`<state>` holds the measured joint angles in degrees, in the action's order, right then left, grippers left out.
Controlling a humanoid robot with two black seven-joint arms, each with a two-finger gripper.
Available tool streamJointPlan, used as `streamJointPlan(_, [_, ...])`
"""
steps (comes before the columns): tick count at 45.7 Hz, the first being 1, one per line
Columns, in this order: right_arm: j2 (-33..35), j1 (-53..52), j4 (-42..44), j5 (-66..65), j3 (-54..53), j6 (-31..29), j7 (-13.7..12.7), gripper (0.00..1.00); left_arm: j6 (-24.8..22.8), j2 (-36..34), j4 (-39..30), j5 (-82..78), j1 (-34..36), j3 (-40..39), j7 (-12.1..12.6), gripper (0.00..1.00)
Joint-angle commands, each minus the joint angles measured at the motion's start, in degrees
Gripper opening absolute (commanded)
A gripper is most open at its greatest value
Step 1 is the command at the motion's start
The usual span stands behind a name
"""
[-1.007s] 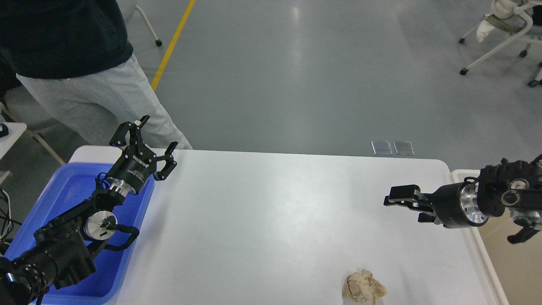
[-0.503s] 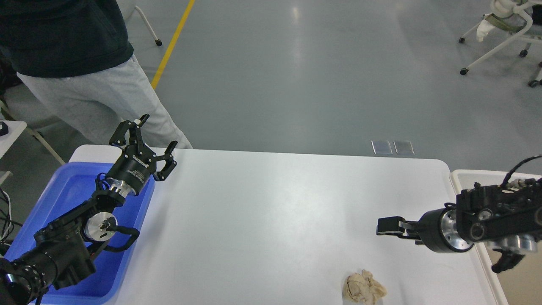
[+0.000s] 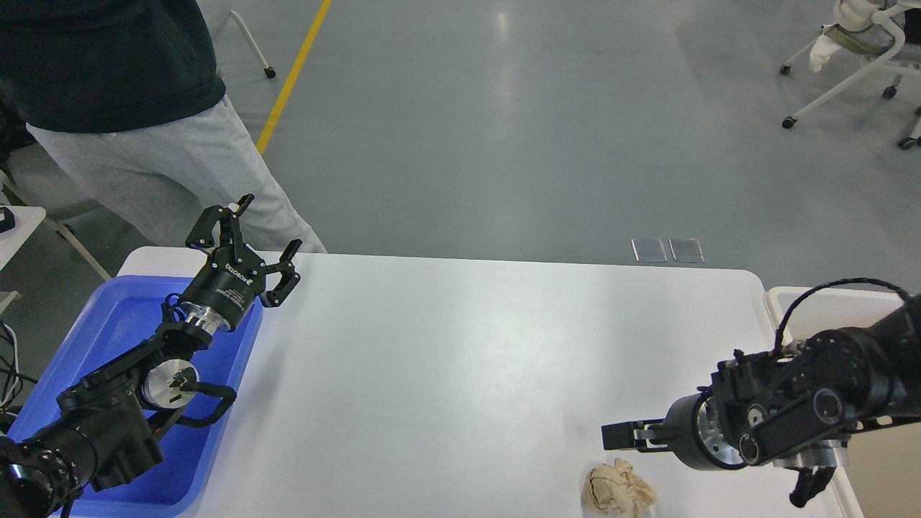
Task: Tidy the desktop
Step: 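Lower the right gripper onto the tissue and close it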
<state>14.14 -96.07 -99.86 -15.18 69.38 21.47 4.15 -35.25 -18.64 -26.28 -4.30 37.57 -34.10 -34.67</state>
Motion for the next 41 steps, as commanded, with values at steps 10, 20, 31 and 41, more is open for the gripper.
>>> streamJointPlan(10, [-8.34,8.27,0.9,2.26,-1.18,5.86,0.15,1.0,0.0,0.0,0.0,0.0,-0.04,0.0,-0.04,1.0])
streamJointPlan(20, [-8.95,10.29,3.0,2.26,-1.26,7.88,0.15,1.0,0.09,-0.08,0.0,0.0,-0.04,0.0,-0.04,1.0])
streamJointPlan(31, [-8.95,11.43,8.11,2.26,-0.56,7.97,0.15,1.0,0.09,0.0,0.0,0.0,-0.04,0.0,-0.04,1.0])
streamJointPlan(41, [-9.13,13.19,8.63,2.26,-0.91,7.8,0.15,1.0,0.09,-0.08,0.0,0.0,-0.04,0.0,-0.04,1.0])
